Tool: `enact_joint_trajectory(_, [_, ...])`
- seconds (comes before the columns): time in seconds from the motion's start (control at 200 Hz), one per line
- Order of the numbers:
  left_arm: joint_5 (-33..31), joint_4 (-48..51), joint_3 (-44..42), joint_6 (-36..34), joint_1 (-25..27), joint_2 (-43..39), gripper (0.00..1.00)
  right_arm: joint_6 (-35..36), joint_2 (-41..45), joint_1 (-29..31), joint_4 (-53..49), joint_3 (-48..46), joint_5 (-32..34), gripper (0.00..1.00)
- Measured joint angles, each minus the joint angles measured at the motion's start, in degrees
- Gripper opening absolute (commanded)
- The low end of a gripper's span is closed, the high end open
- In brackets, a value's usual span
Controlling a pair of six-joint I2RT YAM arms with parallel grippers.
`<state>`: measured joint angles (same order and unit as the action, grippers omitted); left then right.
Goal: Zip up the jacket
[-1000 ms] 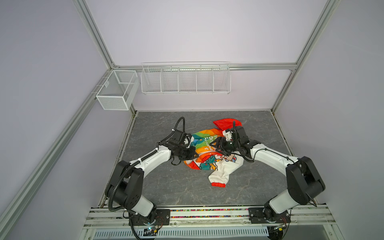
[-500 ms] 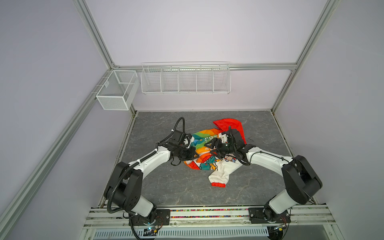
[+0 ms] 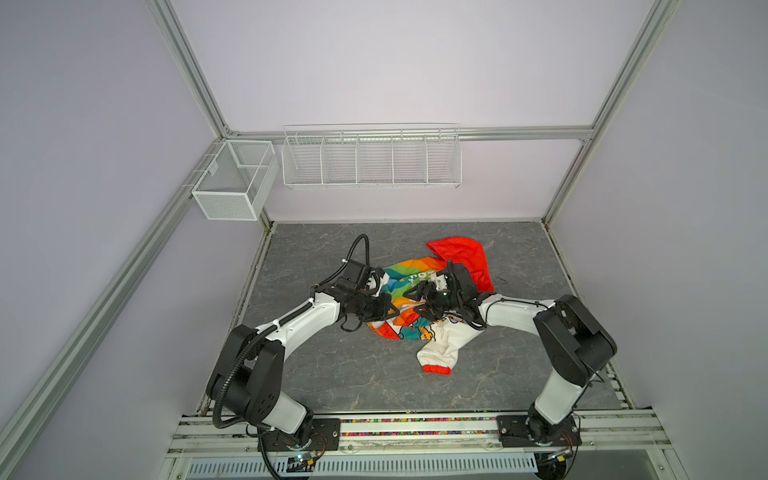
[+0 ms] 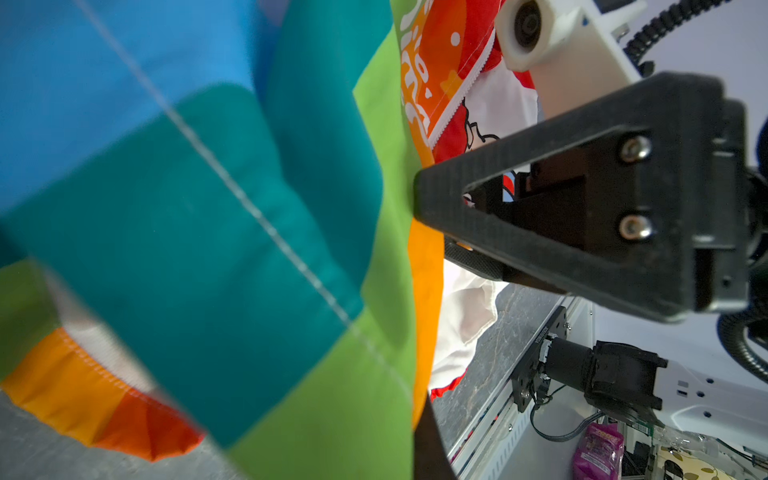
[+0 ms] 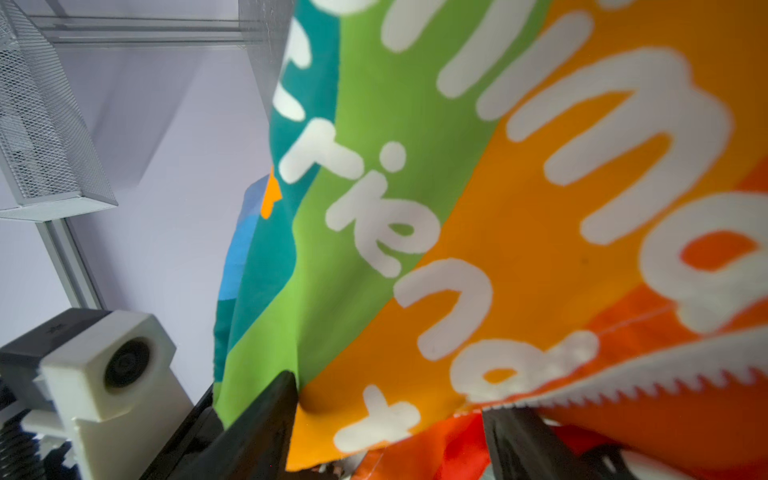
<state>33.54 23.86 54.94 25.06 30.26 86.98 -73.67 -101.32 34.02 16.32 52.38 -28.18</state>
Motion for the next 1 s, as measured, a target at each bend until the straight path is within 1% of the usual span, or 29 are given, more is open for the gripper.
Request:
enact_joint_trajectory(0.175, [0.4,-0.1,0.0,0.3,0.0,0.0,0.00,-1.7,-0.2,0.0,2.7,-0.3,-0.4,0.30])
enact_joint_trajectory(0.185, [0.4,-0.2,0.0,0.3,0.0,0.0,0.02,-2.1,-0.2,0.1,2.9,-0.4,-0.3,0.28])
enact_joint_trajectory(0.255, [0.3,-1.1,-0.7,0.9,0.0,-0.3,0.28,-3.1,-0.5,0.1,3.9,-0.6,-0.4,0.17])
enact_joint_trajectory(0.285, [0.3,-1.8,-1.3,1.4,0.0,-0.5,0.38,-3.4,-0.7,0.1,4.4,-0.7,-0.6,0.13])
enact_joint_trajectory(0.31, [0.3,-2.5,-1.9,1.6,0.0,-0.9,0.44,-3.4,-0.8,0.1,4.7,-0.7,-0.7,0.10])
enact_joint_trajectory(0.34, [0.2,-3.1,-2.6,2.5,0.0,-1.3,0.50,-3.7,-1.0,0.1,5.3,-0.7,-0.8,0.07])
enact_joint_trajectory(0.4, [-0.3,-5.6,-4.8,4.5,0.0,-2.7,0.58,-4.8,-1.2,0.1,6.2,-0.8,-1.0,0.07])
enact_joint_trajectory(0.49, [-0.9,-11.1,-9.2,8.1,-0.1,-5.3,0.64,-5.9,-1.9,0.1,8.1,-0.9,-1.4,0.07])
enact_joint_trajectory(0.635, [-3.0,-22.4,-17.6,13.8,-0.1,-10.1,0.67,-7.4,-2.3,0.1,10.3,-0.9,-1.8,0.07])
enact_joint_trajectory(0.72, [-5.5,-28.6,-22.4,16.3,-0.1,-12.7,0.68,-8.2,-2.5,0.1,11.4,-0.9,-1.9,0.07])
enact_joint_trajectory(0.89, [-9.8,-40.7,-30.8,18.7,0.2,-16.6,0.68,-10.9,-3.8,0.1,15.5,-0.9,-2.9,0.07])
enact_joint_trajectory(1.005, [-12.0,-45.7,-32.9,18.8,1.5,-16.6,0.68,-12.3,-4.6,0.1,17.9,-1.6,-3.2,0.07])
